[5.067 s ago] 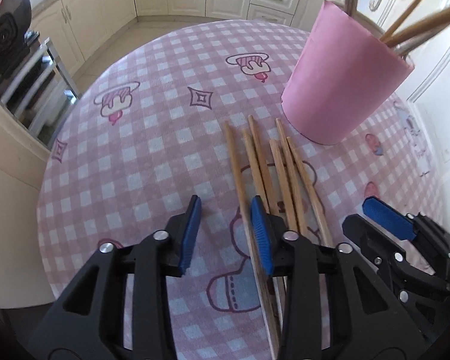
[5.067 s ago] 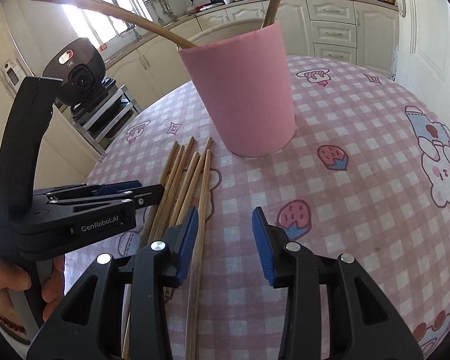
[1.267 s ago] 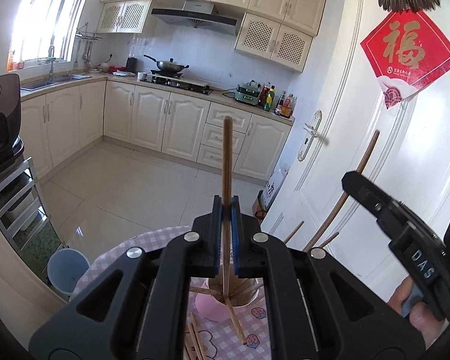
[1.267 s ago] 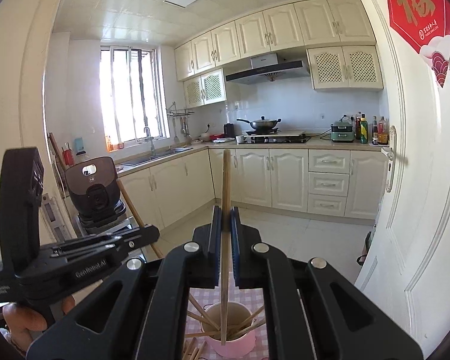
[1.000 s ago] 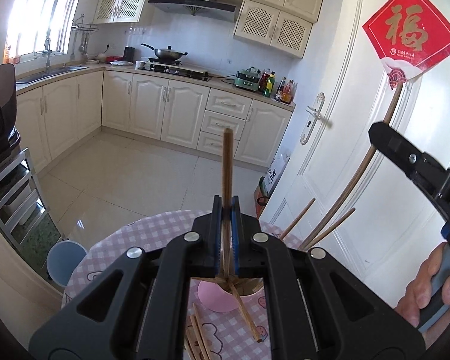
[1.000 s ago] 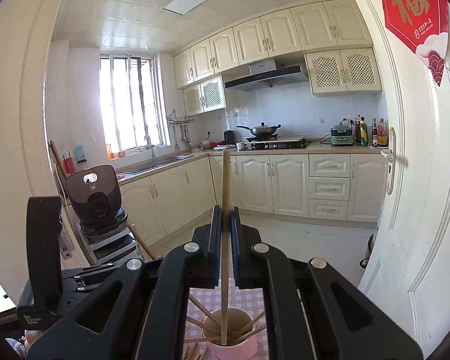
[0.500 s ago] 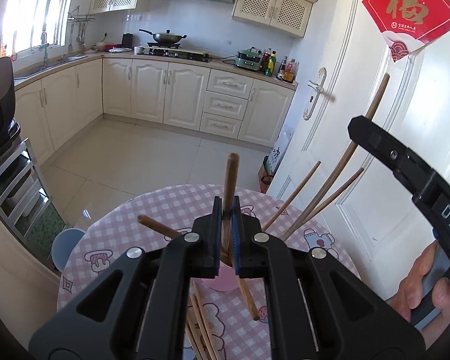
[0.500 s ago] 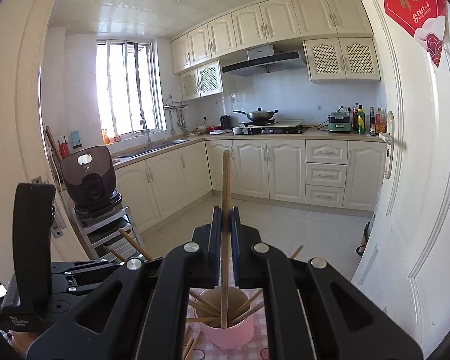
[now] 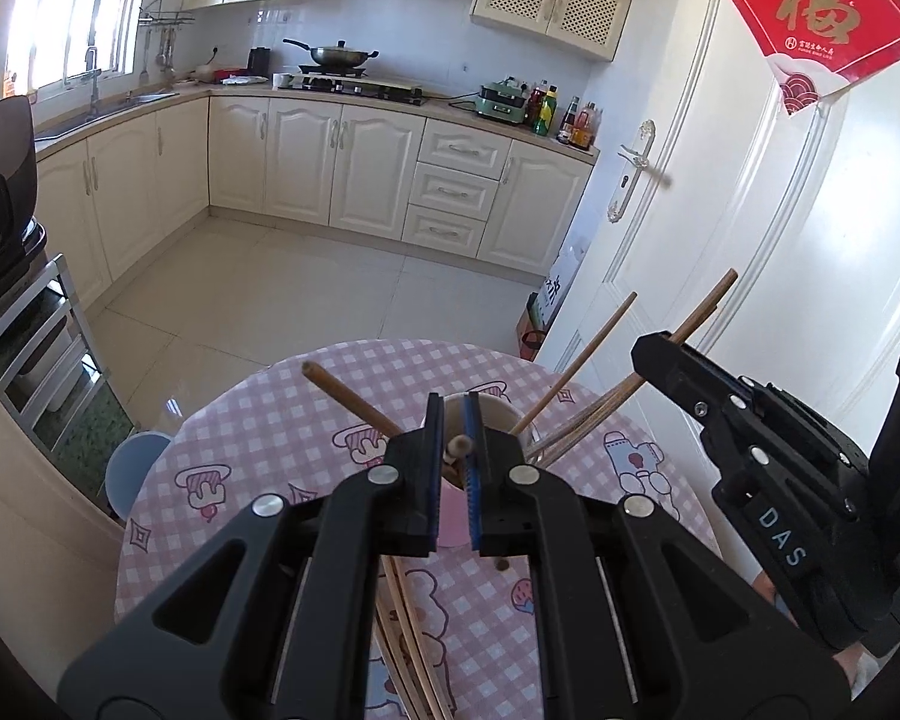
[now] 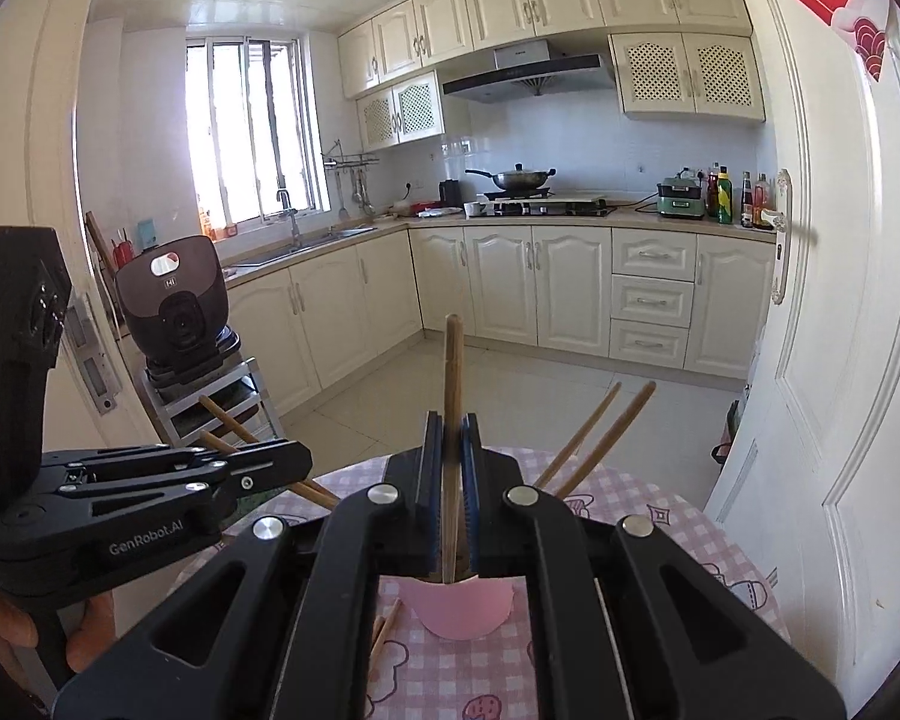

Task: Organize utensils
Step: 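Lower the chopsticks into the cup and open both grippers, then move both open grippers down to the chopstick pile beside the cup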

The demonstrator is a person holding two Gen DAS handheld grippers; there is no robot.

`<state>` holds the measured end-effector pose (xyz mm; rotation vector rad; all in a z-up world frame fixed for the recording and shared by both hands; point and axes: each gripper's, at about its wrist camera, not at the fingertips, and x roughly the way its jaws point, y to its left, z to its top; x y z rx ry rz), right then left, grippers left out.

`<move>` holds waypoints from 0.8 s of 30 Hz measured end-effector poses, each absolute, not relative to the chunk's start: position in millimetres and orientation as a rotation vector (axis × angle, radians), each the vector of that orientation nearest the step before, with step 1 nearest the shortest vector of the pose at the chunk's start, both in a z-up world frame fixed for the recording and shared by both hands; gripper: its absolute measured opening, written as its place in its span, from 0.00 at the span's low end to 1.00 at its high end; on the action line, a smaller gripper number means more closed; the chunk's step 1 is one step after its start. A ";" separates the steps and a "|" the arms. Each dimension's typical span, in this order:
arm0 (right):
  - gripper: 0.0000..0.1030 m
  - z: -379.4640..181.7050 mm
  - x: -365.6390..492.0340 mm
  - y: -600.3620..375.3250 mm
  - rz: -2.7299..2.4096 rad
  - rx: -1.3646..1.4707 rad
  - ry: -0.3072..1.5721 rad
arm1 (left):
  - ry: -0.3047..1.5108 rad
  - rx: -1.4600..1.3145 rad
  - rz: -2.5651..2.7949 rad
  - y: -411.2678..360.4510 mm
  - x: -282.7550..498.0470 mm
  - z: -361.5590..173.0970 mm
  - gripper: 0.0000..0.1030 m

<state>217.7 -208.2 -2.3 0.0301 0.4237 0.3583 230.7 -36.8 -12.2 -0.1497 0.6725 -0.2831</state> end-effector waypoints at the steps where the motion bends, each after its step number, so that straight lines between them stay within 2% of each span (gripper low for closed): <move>1: 0.05 -3.7 217.8 -208.6 0.357 0.034 0.433 | 0.676 -0.151 -0.284 -38.1 230.4 -11.3 0.07; 10: 0.07 -10.0 213.0 -212.3 0.329 0.061 0.480 | 0.699 -0.146 -0.278 -33.7 216.8 -10.9 0.07; 14: 0.19 -9.4 202.8 -209.1 0.329 0.057 0.479 | 0.700 -0.150 -0.283 -31.1 205.8 -8.9 0.07; 18: 0.26 -9.1 190.3 -209.0 0.343 0.077 0.475 | 0.686 -0.152 -0.284 -30.5 190.4 -7.1 0.07; 24: 0.27 -13.9 169.8 -207.2 0.364 0.091 0.482 | 0.667 -0.155 -0.273 -26.4 166.1 -7.6 0.07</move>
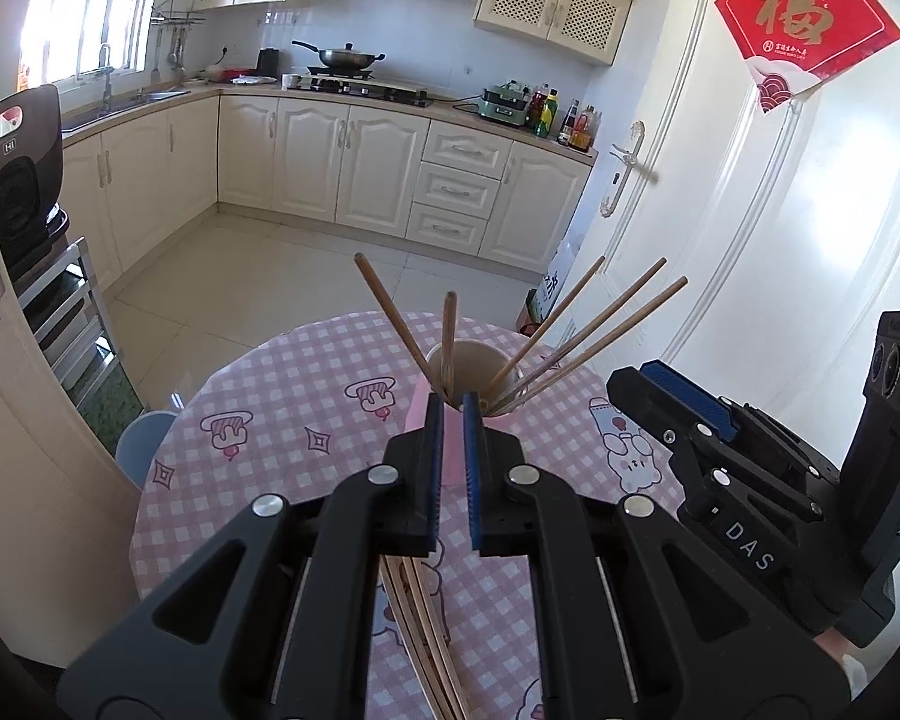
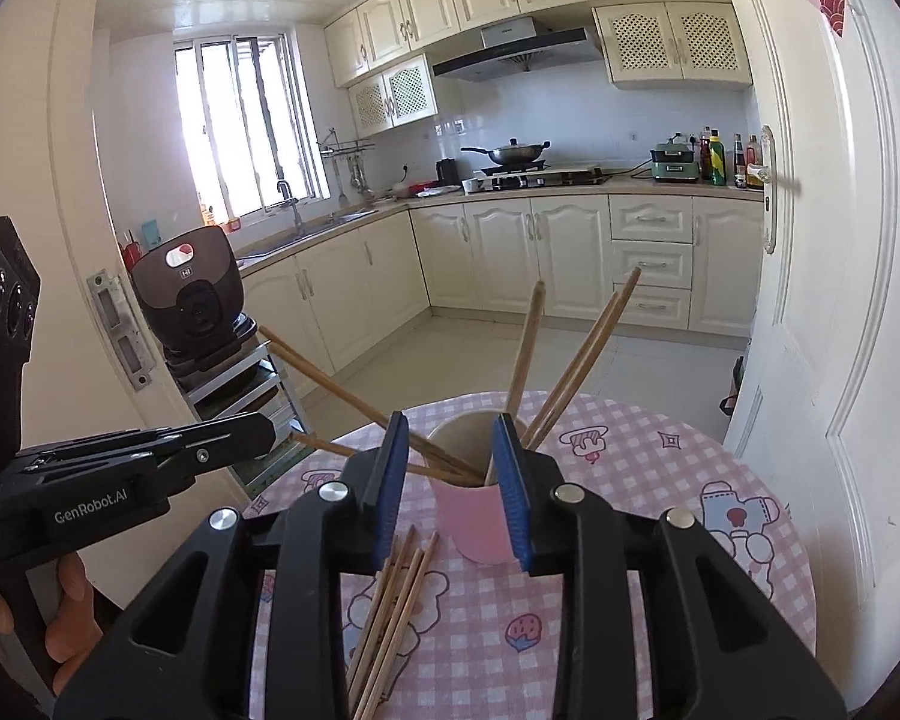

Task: Organize utensils
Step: 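Move both open grippers down to the chopstick pile beside the cup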

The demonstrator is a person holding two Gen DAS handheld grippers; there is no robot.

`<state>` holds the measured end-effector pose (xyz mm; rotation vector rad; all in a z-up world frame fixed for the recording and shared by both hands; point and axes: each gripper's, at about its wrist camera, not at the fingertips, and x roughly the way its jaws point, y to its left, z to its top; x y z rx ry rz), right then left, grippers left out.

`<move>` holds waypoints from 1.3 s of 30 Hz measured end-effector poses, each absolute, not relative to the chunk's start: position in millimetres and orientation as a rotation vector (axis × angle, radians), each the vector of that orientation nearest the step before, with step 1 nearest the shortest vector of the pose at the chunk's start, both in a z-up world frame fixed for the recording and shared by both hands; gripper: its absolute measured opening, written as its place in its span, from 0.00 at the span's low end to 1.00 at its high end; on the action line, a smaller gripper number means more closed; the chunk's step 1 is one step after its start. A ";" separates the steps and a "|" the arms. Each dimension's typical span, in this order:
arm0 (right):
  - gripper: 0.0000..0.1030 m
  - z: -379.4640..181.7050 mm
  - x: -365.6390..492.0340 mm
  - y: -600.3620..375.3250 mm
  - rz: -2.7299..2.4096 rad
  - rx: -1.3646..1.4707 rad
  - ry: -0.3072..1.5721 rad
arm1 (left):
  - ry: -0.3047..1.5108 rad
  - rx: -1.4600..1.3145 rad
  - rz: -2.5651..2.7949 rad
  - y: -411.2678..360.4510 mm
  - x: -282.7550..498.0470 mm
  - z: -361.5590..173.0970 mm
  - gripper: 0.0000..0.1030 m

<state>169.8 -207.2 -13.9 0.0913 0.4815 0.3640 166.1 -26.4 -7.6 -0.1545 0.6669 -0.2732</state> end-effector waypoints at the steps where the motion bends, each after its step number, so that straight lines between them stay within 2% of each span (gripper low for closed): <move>1: 0.27 -15.3 165.8 -206.6 0.365 0.096 0.484 | 0.668 -0.150 -0.277 -25.6 162.5 -9.1 0.07; 14: 0.28 -48.0 135.0 -190.0 0.419 0.110 0.558 | 0.714 -0.163 -0.256 -13.2 124.1 -47.1 0.07; 24: 0.28 -92.7 136.2 -179.3 0.425 0.121 0.679 | 0.829 -0.248 -0.184 12.2 133.9 -104.4 0.07; 36: 0.28 -131.1 151.9 -173.5 0.422 0.136 0.779 | 0.908 -0.302 -0.125 20.1 146.0 -145.3 0.08; 38: 0.28 -134.4 155.3 -173.6 0.422 0.140 0.790 | 0.918 -0.298 -0.122 20.0 147.6 -150.2 0.22; 39: 0.28 -136.0 156.6 -173.8 0.422 0.143 0.794 | 0.918 -0.291 -0.114 19.7 148.3 -152.0 0.42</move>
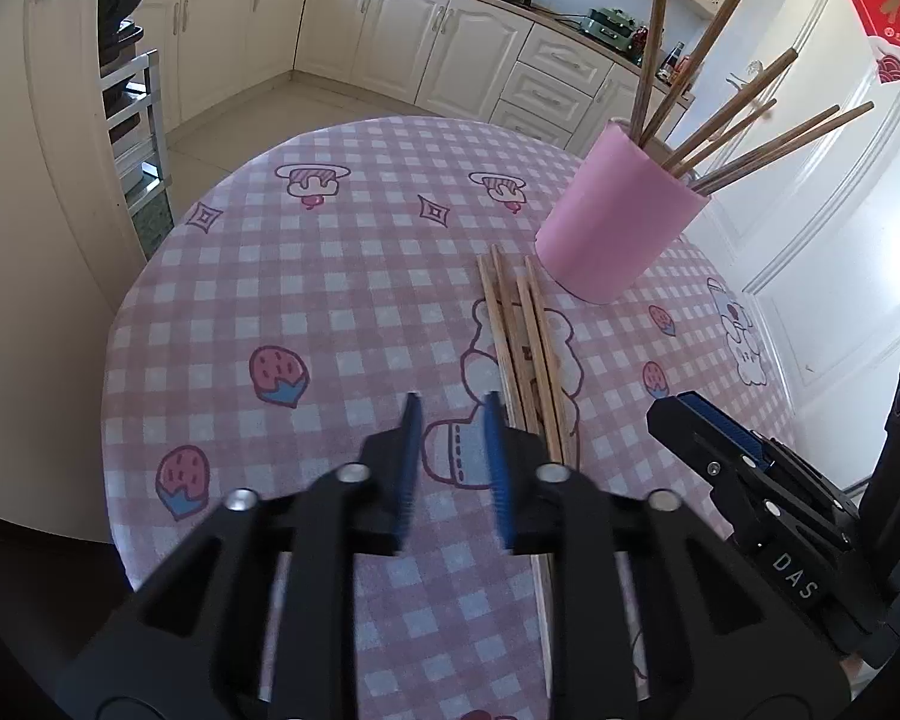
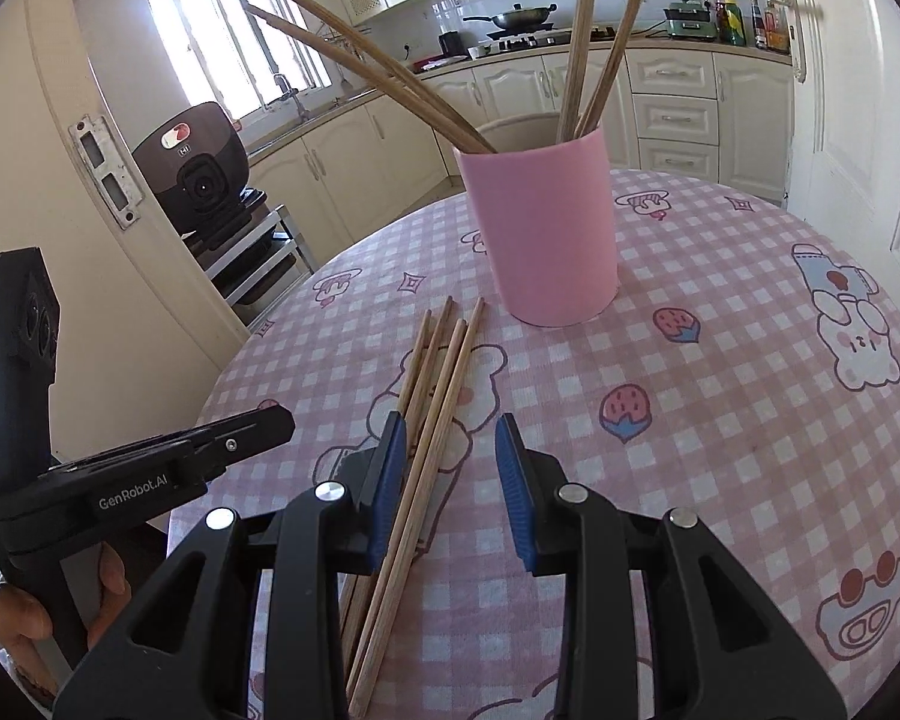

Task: Organize utensils
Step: 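Move both open grippers down to the chopstick pile beside the cup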

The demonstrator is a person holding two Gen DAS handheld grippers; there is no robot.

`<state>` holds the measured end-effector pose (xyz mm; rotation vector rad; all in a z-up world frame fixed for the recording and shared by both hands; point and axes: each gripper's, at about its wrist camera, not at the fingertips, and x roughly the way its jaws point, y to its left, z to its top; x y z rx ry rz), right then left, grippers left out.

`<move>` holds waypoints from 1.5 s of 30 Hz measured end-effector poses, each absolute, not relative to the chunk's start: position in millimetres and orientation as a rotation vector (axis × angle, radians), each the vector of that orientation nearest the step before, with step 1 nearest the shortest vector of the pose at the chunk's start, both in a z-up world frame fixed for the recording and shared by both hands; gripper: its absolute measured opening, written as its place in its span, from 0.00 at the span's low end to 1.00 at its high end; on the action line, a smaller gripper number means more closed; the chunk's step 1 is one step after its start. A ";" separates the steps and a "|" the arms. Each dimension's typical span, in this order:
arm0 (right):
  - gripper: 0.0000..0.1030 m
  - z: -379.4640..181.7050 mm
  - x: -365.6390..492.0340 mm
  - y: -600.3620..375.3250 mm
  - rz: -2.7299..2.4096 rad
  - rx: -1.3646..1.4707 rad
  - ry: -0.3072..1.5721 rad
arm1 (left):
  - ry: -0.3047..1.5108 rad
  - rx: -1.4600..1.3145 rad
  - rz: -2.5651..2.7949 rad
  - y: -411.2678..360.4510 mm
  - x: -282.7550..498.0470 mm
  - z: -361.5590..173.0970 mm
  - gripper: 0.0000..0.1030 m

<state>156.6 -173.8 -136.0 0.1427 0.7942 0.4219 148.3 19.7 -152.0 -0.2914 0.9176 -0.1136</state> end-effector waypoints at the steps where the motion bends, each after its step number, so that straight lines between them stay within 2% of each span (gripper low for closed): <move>1: 0.28 -137.6 158.1 -173.9 0.420 0.143 0.799 | 0.909 -0.283 -0.105 19.2 148.4 -152.8 0.50; 5: 0.28 -140.6 164.3 -174.1 0.418 0.144 0.810 | 0.908 -0.256 -0.095 17.5 151.6 -155.7 0.50; 7: 0.28 -142.8 168.7 -174.4 0.416 0.144 0.822 | 0.932 -0.252 -0.092 18.2 156.8 -160.4 0.60; 10: 0.28 -146.1 175.7 -175.7 0.419 0.154 0.842 | 0.963 -0.248 -0.086 21.3 162.9 -166.7 0.62; 19: 0.28 -160.3 185.9 -179.9 0.418 0.190 0.893 | 1.045 -0.331 -0.146 31.2 185.7 -176.3 0.62; 45: 0.32 -169.2 181.4 -193.6 0.437 0.255 0.901 | 1.131 -0.049 -0.001 -10.5 217.8 -180.6 0.64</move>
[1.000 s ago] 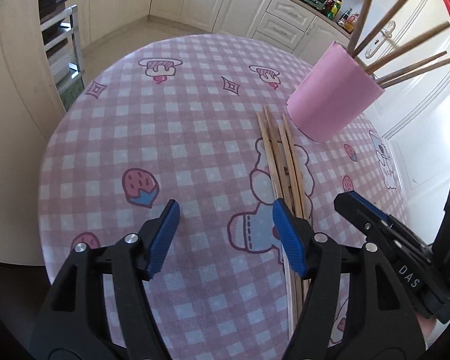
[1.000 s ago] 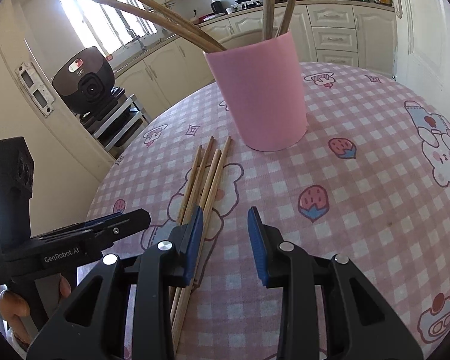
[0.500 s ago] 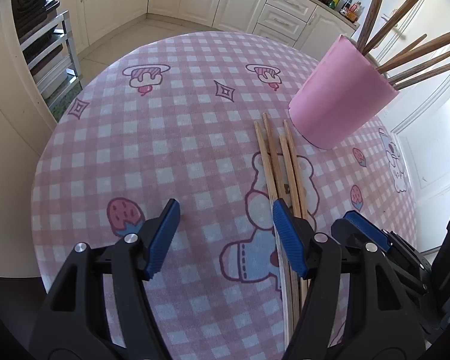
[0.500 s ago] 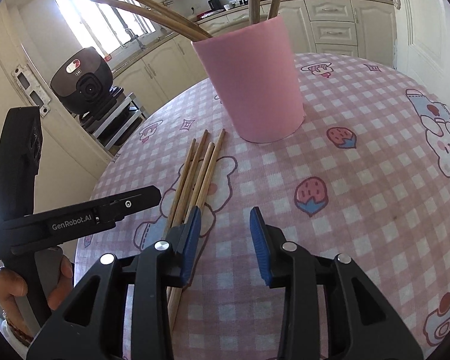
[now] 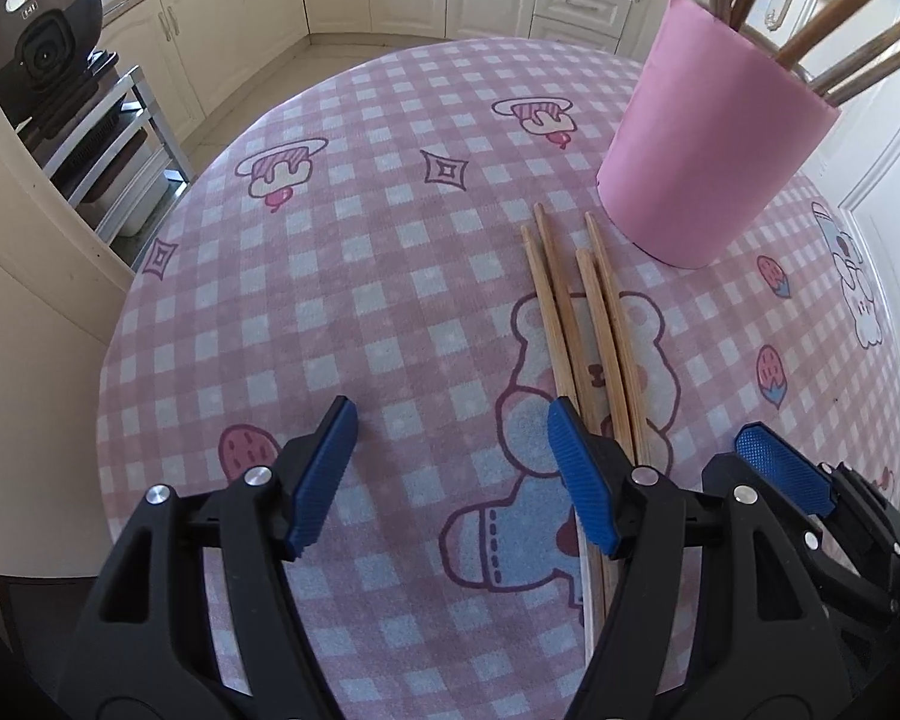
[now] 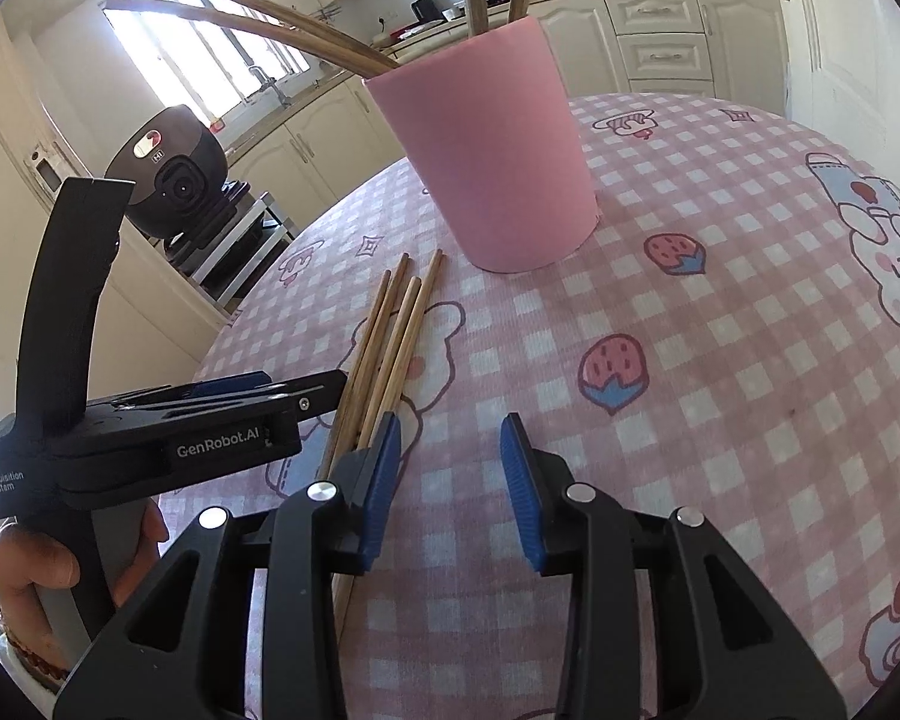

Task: Organize utensils
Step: 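Move both open grippers down to the chopstick pile beside the cup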

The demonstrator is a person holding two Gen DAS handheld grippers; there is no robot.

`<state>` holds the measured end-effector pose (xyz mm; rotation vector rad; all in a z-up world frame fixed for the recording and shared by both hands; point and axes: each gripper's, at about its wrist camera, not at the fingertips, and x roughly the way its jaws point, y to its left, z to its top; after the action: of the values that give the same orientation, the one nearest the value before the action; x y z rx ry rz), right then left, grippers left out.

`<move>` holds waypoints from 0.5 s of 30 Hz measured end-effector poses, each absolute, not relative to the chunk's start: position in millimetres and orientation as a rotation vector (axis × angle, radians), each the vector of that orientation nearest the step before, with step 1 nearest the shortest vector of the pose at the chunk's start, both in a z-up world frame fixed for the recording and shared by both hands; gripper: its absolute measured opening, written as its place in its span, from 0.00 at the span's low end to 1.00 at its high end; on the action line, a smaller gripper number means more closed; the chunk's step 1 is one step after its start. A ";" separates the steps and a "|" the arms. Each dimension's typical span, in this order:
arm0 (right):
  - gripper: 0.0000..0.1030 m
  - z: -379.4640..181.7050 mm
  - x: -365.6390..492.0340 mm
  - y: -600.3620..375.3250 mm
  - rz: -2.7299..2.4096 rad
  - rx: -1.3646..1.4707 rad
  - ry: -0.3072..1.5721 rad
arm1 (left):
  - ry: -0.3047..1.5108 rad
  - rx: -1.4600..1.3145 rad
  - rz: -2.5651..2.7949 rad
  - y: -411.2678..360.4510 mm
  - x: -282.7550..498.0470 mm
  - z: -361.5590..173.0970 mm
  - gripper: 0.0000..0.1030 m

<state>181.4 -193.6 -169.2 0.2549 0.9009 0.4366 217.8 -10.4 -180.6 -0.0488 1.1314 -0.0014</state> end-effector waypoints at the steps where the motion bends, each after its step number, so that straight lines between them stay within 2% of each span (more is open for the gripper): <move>1: 0.32 -169.1 180.9 -194.0 0.438 0.257 0.902 | 1.141 -0.046 -0.001 -10.0 218.9 -180.4 0.63; 5: 0.34 -168.7 179.4 -194.1 0.439 0.262 0.904 | 1.165 -0.043 -0.002 -8.4 224.6 -180.0 0.63; 10: 0.34 -168.9 178.4 -196.0 0.441 0.264 0.906 | 1.160 -0.268 -0.100 15.4 225.5 -172.3 0.63; 15: 0.35 -168.7 178.8 -194.5 0.441 0.262 0.906 | 1.168 -0.194 -0.080 5.5 228.5 -176.4 0.63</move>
<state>178.8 -194.5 -168.7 0.2621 0.9057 0.4408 228.5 5.5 -176.4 -0.1939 1.1684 -0.0797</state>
